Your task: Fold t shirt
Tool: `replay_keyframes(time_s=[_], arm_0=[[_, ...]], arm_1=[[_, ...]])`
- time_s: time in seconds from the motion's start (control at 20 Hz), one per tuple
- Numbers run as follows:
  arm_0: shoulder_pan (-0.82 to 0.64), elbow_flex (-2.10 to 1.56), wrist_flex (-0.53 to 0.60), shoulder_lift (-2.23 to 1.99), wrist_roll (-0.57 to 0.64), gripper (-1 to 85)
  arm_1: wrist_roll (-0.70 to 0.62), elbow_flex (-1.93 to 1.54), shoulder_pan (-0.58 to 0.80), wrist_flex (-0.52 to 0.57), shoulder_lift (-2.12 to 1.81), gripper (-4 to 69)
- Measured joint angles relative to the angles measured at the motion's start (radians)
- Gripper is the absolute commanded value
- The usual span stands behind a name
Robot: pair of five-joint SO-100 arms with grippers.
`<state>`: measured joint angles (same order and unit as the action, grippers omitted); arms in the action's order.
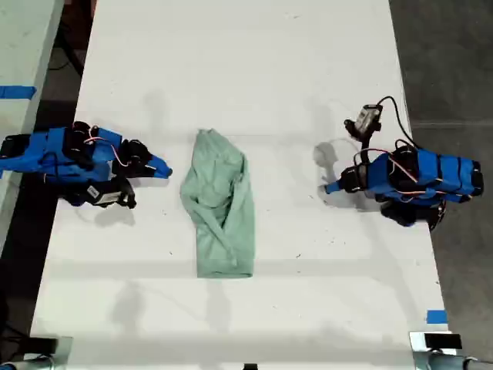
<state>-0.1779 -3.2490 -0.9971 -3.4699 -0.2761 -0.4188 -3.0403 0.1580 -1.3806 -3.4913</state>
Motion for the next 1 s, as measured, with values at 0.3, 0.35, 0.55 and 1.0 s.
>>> replay_keyframes(time_s=[0.3, 0.35, 0.55, 1.0], arm_0=[[-0.002, 0.000, 0.032, 0.009, -0.095, -0.4], [0.011, 0.000, 0.032, -0.002, -0.110, -0.4], [0.153, 0.232, 0.018, 0.397, -0.222, -0.4], [0.439, 2.039, -0.479, 2.103, -0.115, 17.6]], arm_1=[[-0.021, 0.000, 0.026, 0.000, 0.000, 0.8], [-0.012, 0.000, 0.025, 0.002, 0.000, 0.7], [0.038, 0.215, -0.058, 0.097, 0.354, -0.5], [0.084, 1.621, -0.419, 0.087, 1.916, 26.3]])
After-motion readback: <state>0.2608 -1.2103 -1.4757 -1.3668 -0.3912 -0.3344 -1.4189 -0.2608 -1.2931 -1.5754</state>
